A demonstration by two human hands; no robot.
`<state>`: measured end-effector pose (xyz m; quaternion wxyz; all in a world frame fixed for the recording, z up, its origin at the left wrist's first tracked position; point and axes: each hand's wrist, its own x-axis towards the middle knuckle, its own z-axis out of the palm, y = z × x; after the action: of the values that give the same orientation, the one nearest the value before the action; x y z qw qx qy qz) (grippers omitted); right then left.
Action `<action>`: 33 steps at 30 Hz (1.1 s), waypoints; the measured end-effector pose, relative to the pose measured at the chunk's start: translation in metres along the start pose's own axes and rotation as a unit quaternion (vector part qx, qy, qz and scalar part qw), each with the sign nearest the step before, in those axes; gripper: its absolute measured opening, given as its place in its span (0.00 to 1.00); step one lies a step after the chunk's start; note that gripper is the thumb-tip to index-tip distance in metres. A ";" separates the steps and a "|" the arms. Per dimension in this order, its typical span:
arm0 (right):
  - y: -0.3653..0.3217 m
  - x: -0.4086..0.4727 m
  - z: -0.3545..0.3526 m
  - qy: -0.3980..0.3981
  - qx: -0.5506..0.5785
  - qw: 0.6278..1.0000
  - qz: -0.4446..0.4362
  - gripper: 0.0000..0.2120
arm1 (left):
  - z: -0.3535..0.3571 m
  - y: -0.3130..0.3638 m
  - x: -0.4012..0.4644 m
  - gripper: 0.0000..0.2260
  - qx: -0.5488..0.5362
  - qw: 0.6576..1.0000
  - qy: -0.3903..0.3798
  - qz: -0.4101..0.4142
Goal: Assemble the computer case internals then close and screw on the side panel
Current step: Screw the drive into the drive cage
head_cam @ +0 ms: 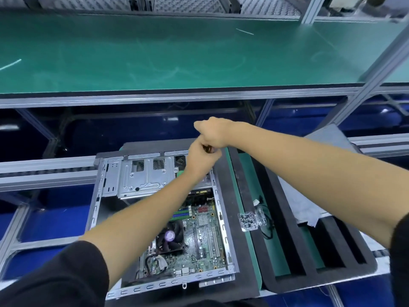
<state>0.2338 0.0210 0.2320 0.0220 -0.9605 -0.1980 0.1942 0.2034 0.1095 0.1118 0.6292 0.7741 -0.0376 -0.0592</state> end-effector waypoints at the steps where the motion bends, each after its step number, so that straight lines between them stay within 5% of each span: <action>1: -0.003 0.000 0.002 0.005 0.002 1.000 0.024 0.10 | 0.008 0.003 -0.005 0.09 -0.014 0.999 0.036 -0.012; 4: -0.010 -0.001 0.002 -0.010 -0.029 0.999 0.034 0.08 | 0.010 0.006 -0.002 0.12 -0.058 0.996 0.063 0.004; 8: -0.006 -0.008 -0.010 -0.012 -0.118 0.992 -0.037 0.08 | -0.014 0.011 0.013 0.05 -0.043 0.993 -0.099 -0.042; 11: -0.004 -0.008 -0.008 -0.010 -0.057 0.997 -0.044 0.05 | -0.025 0.011 0.014 0.09 -0.036 0.987 -0.151 -0.038; 13: -0.009 -0.006 -0.004 0.002 -0.021 1.000 -0.009 0.06 | -0.022 0.009 0.004 0.04 -0.009 0.993 -0.119 -0.020; 16: -0.022 0.002 0.006 0.007 -0.007 0.999 0.049 0.07 | -0.001 0.007 -0.011 0.04 -0.003 0.999 0.046 -0.002; 18: -0.029 0.007 0.007 -0.006 -0.011 0.999 0.050 0.06 | 0.002 0.011 -0.006 0.06 -0.032 0.997 0.068 0.007; 23: -0.020 0.006 -0.011 -0.014 -0.128 0.990 -0.054 0.05 | -0.030 0.019 0.011 0.08 -0.003 0.989 -0.138 -0.047; 25: -0.012 0.005 -0.008 -0.016 -0.091 0.994 -0.065 0.04 | -0.032 0.018 0.011 0.05 0.011 0.984 -0.172 -0.043; 31: -0.027 0.010 0.017 0.041 -0.026 0.998 0.034 0.04 | 0.004 0.012 -0.017 0.10 -0.018 0.994 0.108 0.012; 33: -0.031 0.016 0.018 0.024 -0.034 0.998 0.037 0.05 | 0.001 0.018 -0.010 0.12 -0.076 0.989 0.110 0.059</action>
<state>0.2291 0.0551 0.2133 -0.0130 -0.9717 -0.1680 0.1653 0.1933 0.1063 0.1298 0.6886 0.7226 -0.0092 0.0606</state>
